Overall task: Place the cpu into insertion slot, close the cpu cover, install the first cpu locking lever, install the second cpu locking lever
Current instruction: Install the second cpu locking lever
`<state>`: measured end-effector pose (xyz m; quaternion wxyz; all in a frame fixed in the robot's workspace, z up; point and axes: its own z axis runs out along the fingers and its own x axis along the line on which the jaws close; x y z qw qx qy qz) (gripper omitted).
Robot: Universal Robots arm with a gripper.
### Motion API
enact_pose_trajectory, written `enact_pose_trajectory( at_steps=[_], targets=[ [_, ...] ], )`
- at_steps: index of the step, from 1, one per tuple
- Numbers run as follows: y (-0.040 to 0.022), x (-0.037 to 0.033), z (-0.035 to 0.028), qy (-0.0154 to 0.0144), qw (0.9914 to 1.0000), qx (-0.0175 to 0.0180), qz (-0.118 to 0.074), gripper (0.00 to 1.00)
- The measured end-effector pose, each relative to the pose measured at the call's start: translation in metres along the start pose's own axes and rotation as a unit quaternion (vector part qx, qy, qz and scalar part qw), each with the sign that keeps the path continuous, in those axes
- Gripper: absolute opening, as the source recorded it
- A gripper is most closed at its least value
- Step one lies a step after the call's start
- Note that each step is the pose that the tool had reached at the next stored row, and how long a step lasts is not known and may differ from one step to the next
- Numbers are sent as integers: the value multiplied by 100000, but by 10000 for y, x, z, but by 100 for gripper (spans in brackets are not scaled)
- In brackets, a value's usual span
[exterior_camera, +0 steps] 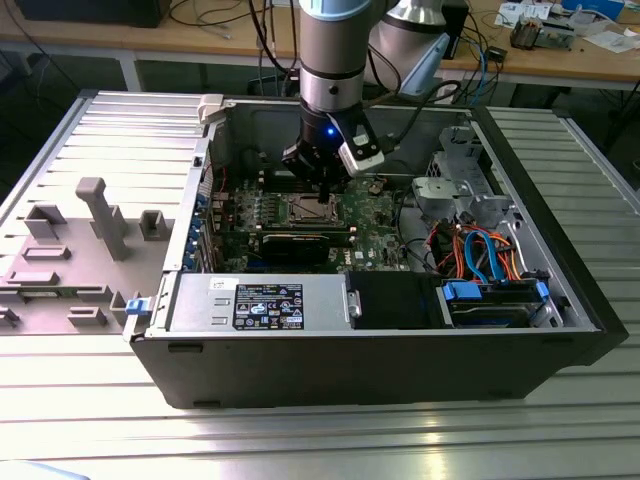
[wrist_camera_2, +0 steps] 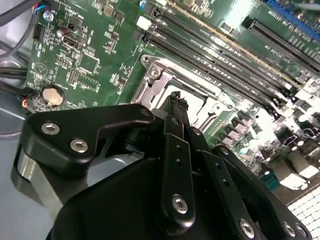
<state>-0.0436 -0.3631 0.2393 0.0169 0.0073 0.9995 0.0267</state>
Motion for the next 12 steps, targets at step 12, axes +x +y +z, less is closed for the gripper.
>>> enact_pose_trajectory(
  at_steps=[12],
  targets=[
    [-207, 98, -3, 35, 99998, -201, -606, 11]
  ],
)
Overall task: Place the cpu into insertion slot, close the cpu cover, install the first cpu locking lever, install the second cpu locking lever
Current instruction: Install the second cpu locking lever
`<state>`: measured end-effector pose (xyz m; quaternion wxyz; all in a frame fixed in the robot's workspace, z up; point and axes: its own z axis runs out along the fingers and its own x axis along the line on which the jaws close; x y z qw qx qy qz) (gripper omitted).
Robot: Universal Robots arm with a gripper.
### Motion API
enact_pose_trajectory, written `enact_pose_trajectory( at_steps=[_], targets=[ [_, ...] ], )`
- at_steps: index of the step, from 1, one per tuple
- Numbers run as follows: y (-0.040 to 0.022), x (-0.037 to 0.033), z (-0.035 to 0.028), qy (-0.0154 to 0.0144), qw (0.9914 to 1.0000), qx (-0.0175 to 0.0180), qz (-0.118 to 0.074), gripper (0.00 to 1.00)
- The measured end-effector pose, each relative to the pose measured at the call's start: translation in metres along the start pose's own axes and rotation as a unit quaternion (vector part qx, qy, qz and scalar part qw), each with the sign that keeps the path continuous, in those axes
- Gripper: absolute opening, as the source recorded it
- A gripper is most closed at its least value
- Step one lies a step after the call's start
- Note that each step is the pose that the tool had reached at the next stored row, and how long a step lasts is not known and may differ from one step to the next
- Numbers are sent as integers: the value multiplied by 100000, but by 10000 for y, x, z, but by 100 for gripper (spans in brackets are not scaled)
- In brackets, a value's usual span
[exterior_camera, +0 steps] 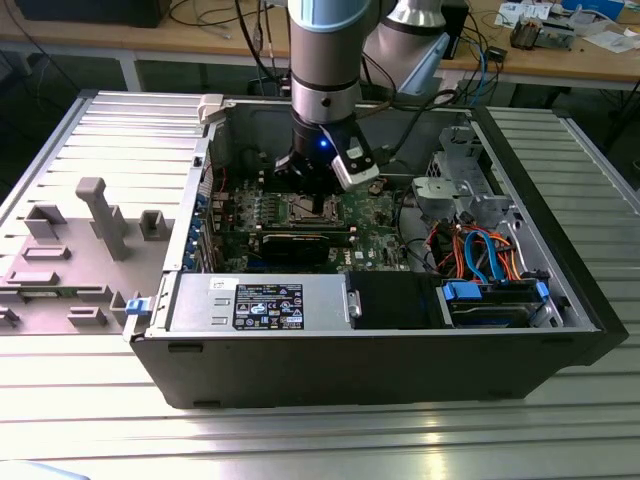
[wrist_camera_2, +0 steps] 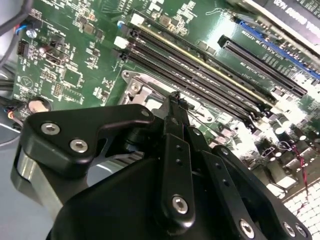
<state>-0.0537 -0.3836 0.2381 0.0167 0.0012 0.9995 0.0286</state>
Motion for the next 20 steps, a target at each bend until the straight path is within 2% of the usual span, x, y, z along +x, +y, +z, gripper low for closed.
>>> enact_pose_trajectory(
  at_steps=[3, 6, 11, 15, 17, 20],
  targets=[
    [-14, 5, -1, 143, 99999, -117, -315, 11],
    [-30, 7, -3, 210, 99998, -611, -266, 11],
    [-44, 36, -5, 219, 99997, -619, -272, 11],
    [-46, 102, -6, 220, 99997, -622, -312, 11],
    [-50, 167, -7, 224, 99997, -620, -369, 11],
    [-86, 235, -11, 232, 99996, -752, -501, 11]
  ],
)
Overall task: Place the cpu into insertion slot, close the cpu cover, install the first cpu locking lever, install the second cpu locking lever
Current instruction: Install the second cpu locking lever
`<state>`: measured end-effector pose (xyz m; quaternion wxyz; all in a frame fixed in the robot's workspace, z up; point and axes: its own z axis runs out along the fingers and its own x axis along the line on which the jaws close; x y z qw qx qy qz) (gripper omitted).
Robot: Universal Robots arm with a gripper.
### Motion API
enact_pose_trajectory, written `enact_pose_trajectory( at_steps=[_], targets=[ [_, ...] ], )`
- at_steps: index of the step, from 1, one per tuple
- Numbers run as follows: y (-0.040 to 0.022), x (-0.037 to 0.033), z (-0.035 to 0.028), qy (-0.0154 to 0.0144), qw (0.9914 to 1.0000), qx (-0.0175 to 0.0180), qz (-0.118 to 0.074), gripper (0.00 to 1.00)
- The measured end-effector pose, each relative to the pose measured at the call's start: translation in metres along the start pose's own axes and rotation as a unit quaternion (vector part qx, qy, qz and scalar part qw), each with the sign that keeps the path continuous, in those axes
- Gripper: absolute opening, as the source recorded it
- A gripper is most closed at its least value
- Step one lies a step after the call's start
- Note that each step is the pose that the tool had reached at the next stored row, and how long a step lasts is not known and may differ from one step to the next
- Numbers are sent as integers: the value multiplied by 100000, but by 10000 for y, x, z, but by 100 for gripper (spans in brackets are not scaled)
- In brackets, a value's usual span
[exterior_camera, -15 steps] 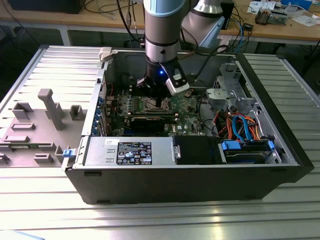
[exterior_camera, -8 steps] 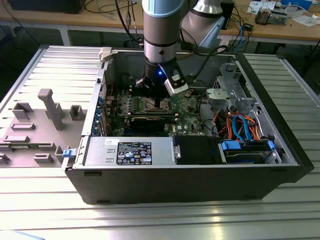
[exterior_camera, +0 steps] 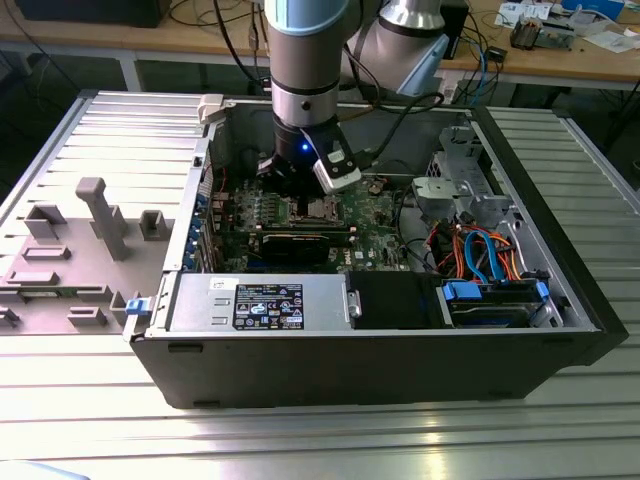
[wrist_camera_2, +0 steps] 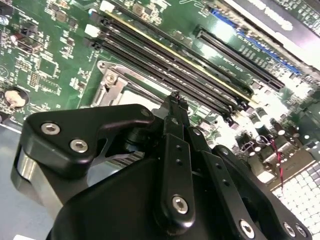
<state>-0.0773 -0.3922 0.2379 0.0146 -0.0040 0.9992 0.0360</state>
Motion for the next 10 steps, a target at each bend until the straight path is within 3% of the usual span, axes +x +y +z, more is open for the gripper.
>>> enact_pose_trajectory(
  at_steps=[7, 10],
  targets=[
    [-27, 98, 4, 37, 99999, -28, -522, 11],
    [-31, 101, 36, 190, 99990, -124, -1379, 11]
  ],
)
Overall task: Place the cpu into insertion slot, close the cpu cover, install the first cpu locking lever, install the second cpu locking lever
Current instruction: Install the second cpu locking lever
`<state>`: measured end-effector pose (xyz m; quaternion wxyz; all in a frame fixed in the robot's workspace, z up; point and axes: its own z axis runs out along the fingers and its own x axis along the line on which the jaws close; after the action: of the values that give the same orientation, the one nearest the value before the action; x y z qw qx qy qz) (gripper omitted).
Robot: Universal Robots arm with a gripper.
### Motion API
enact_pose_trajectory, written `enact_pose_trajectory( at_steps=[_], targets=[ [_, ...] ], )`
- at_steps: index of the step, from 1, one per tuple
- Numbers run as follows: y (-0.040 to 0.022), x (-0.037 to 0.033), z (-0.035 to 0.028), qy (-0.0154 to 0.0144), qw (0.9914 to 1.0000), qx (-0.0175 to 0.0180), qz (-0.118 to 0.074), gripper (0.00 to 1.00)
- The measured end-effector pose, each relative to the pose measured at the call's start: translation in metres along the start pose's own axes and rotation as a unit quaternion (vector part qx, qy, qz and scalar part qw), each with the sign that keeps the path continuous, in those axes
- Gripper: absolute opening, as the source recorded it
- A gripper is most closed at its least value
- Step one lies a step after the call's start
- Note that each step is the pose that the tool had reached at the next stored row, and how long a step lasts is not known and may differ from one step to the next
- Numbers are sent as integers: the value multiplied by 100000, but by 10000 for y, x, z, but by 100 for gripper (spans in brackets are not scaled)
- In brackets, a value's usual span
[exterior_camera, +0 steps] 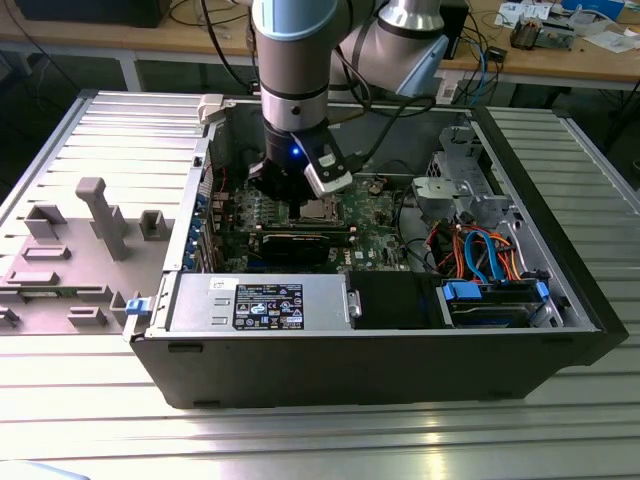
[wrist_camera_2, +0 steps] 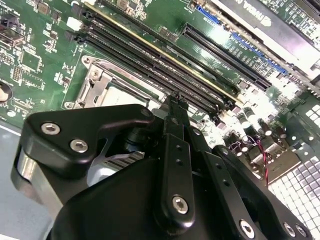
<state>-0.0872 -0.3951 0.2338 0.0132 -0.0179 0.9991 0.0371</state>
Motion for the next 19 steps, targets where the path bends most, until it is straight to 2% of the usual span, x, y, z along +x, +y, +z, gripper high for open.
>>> enact_pose_trajectory(
  at_steps=[3, 6, 9, 16, 19],
  targets=[
    [-3, -3, 13, 56, 100000, -75, -131, 11],
    [-38, -1, 14, 63, 99998, -614, -113, 11],
    [-44, -18, 13, 285, 99995, -934, -89, 11],
    [-47, -60, 21, 584, 99993, -996, -52, 11],
    [-59, -59, 30, 568, 99990, -1324, -57, 11]
  ],
)
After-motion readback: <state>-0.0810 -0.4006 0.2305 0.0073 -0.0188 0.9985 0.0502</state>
